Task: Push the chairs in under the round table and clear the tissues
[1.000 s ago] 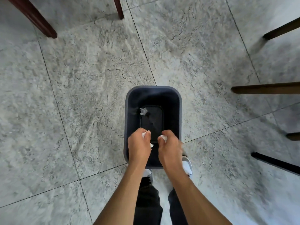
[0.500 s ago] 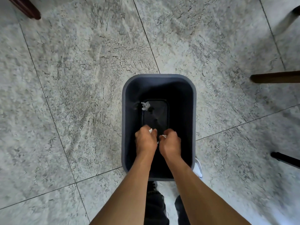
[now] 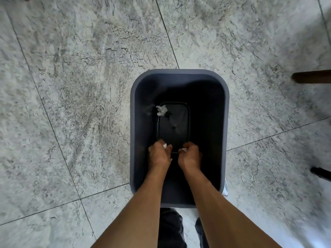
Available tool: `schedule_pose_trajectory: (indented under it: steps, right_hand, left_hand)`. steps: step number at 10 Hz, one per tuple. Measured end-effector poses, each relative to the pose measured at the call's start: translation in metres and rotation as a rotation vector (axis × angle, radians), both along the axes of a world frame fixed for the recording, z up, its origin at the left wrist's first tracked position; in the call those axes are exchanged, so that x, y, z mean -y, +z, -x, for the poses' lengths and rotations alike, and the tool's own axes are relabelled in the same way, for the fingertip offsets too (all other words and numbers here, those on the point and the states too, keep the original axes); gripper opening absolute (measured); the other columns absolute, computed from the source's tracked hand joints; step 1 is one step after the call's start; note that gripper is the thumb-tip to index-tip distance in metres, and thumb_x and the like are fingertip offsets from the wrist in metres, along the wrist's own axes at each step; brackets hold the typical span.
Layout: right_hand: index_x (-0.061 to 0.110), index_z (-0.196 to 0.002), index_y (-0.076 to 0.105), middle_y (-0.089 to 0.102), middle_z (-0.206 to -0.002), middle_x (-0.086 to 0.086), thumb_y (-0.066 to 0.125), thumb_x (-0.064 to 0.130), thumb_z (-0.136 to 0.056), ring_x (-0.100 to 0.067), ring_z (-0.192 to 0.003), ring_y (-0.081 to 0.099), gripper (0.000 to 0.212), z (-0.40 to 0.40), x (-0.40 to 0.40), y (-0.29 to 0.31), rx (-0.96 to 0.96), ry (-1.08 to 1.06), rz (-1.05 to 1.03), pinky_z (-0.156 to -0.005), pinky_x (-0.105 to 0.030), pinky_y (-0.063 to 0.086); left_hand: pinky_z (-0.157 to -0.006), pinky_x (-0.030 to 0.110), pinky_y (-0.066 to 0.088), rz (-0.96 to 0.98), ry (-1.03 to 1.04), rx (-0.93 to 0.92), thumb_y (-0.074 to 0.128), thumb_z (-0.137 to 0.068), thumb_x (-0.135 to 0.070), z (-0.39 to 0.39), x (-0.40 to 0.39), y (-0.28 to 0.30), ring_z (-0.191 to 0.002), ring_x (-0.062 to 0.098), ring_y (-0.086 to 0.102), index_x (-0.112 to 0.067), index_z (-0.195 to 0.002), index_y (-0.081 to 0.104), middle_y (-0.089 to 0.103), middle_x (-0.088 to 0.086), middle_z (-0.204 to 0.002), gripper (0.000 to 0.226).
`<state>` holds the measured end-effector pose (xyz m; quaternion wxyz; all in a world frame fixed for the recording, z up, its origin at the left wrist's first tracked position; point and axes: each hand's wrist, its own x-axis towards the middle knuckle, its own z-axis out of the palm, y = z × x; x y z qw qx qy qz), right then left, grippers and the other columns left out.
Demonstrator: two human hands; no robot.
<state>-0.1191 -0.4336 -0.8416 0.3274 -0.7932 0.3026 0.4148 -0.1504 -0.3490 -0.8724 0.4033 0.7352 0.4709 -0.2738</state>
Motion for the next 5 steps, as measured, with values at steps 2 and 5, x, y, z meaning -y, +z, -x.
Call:
schedule_pose_trajectory:
  steps: [2,5]
  right_hand:
    - [0.004,-0.122,0.059,0.063,-0.119,-0.016,0.053,0.010,-0.096,-0.027,-0.103,0.060,0.027,-0.004,-0.003,0.000,-0.045,-0.073,0.024,-0.078,-0.025,0.041]
    - [0.007,-0.129,0.056,0.066,-0.119,-0.015,0.055,0.016,-0.097,-0.028,-0.110,0.061,0.033,-0.016,0.006,0.063,0.028,-0.004,-0.063,-0.081,-0.024,0.041]
  left_hand:
    - [-0.085,0.040,0.057,0.007,-0.020,-0.018,0.063,-0.092,-0.024,0.001,0.001,-0.001,-0.096,0.028,0.064,-0.009,-0.099,0.063,0.063,0.015,-0.111,0.017]
    - [-0.088,0.041,0.054,-0.013,-0.093,0.038,0.060,-0.094,-0.032,-0.008,0.001,0.053,-0.105,0.031,0.063,-0.015,-0.126,0.059,0.061,0.015,-0.121,0.036]
